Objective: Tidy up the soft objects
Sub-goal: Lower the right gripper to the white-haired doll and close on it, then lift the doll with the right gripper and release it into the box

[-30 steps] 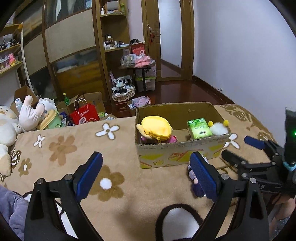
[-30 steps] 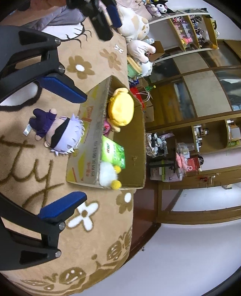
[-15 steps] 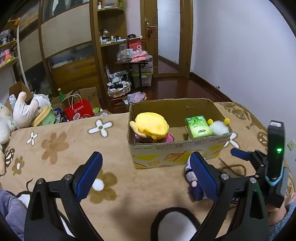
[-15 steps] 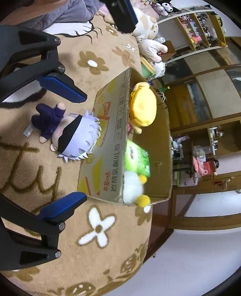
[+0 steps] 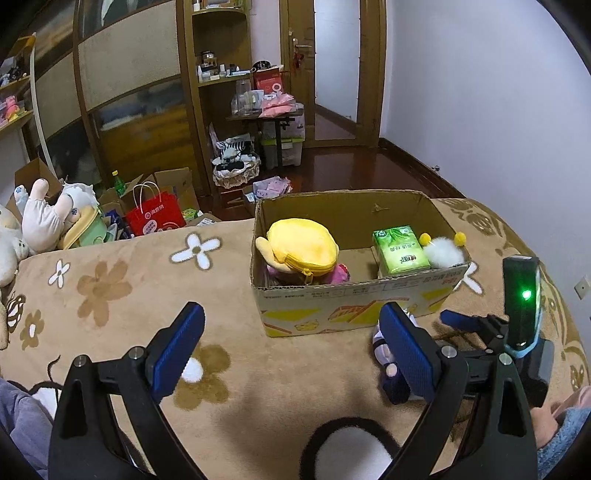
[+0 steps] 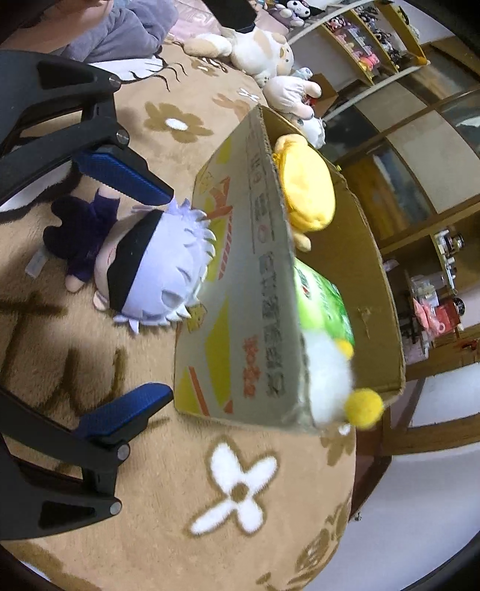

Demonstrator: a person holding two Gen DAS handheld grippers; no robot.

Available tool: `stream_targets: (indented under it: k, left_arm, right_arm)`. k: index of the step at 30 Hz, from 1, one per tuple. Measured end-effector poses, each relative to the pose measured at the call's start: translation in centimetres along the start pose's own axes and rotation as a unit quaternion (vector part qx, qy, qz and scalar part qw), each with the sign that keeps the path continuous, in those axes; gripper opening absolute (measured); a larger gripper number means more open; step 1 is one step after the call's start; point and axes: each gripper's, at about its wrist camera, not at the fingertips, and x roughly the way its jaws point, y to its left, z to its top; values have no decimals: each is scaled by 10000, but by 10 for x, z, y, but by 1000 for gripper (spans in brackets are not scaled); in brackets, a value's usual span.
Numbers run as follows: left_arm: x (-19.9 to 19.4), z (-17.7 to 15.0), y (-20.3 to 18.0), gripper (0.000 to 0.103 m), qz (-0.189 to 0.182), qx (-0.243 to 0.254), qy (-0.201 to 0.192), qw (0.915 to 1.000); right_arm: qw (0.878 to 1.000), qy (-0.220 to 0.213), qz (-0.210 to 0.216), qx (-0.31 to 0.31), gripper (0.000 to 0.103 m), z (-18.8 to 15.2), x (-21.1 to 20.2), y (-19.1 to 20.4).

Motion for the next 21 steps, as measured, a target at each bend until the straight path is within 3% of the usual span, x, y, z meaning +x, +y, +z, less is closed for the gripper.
stream_targets:
  k: [8,9,13,17,21]
  left_arm:
    - [3,-1,-2,95,2,20,34,10000]
    - [3,-2,-2,95,7,21,38,10000]
    - [5,-3,-3,95,60,39,69,10000]
    - [6,-2,-3,95,102,25,41,9999]
    - [0,-2,-2,95,201,14,-119,9997]
  right_arm:
    - [9992,343,-125,-179,100,-10,24,14]
    - [9992,372,-90,-136,98,-11,26,12]
    - [9982,518,265,-168,68,-13,31,18]
    - [9973,485,90,-545,66,-16,28,32]
    - [9978,402,85,-512,66,-16,19,31]
